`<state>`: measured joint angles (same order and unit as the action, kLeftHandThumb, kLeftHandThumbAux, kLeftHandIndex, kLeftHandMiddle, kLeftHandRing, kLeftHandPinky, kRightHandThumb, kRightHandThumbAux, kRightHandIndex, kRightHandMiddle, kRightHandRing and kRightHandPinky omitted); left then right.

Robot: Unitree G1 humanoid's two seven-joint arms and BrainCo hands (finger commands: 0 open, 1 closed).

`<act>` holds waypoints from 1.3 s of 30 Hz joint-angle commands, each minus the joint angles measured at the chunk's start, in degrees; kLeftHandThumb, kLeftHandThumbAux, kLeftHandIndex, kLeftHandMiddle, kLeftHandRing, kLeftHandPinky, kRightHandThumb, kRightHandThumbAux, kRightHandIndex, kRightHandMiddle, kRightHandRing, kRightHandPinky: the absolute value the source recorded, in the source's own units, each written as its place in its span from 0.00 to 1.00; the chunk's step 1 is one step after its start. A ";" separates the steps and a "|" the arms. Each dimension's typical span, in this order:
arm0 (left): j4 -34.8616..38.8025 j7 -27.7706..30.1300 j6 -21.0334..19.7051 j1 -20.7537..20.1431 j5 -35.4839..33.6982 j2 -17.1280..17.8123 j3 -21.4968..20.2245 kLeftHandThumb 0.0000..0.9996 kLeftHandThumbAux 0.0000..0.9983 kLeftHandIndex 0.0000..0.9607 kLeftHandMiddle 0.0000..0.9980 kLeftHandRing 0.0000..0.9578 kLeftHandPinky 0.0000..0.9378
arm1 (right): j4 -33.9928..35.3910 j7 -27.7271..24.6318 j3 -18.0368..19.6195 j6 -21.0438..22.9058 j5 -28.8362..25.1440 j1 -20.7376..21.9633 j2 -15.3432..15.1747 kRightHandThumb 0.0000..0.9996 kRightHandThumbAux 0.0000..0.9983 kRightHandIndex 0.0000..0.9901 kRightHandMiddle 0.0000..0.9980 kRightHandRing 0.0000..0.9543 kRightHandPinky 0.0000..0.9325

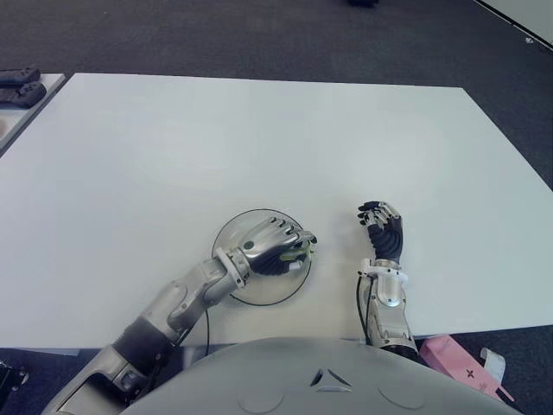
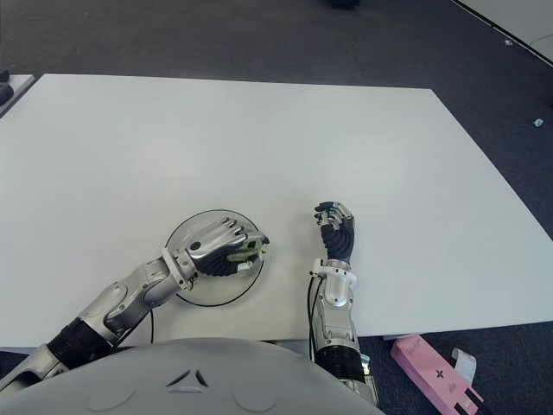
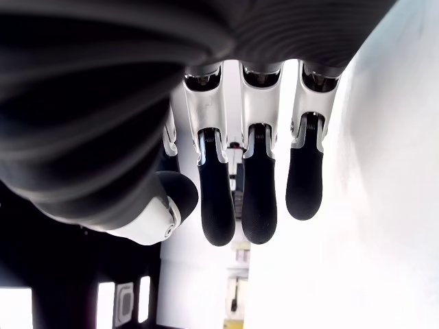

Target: Put the toothpaste on the table into the plate.

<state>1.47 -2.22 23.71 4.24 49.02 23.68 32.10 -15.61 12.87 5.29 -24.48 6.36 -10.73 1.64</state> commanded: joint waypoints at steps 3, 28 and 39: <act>1.51 1.48 -0.96 0.82 -0.75 0.85 -1.30 0.33 0.47 0.01 0.19 0.22 0.22 | -0.99 -0.05 0.05 1.82 -0.46 -0.10 0.23 0.71 0.73 0.44 0.50 0.54 0.55; 9.51 1.57 -8.96 2.00 -3.07 -3.74 -7.54 0.35 0.47 0.00 0.00 0.00 0.09 | -1.78 -0.78 0.14 1.44 -1.03 0.69 0.18 0.71 0.73 0.44 0.50 0.52 0.52; 8.51 0.65 -10.56 -0.77 -11.68 -4.76 -15.49 0.37 0.46 0.00 0.00 0.00 0.08 | -2.53 -0.72 0.15 1.13 -0.87 1.26 0.06 0.71 0.73 0.44 0.50 0.52 0.53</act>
<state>10.97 -1.68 14.48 4.93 39.11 18.95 19.02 -16.72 12.27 5.37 -24.38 6.18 -9.49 1.47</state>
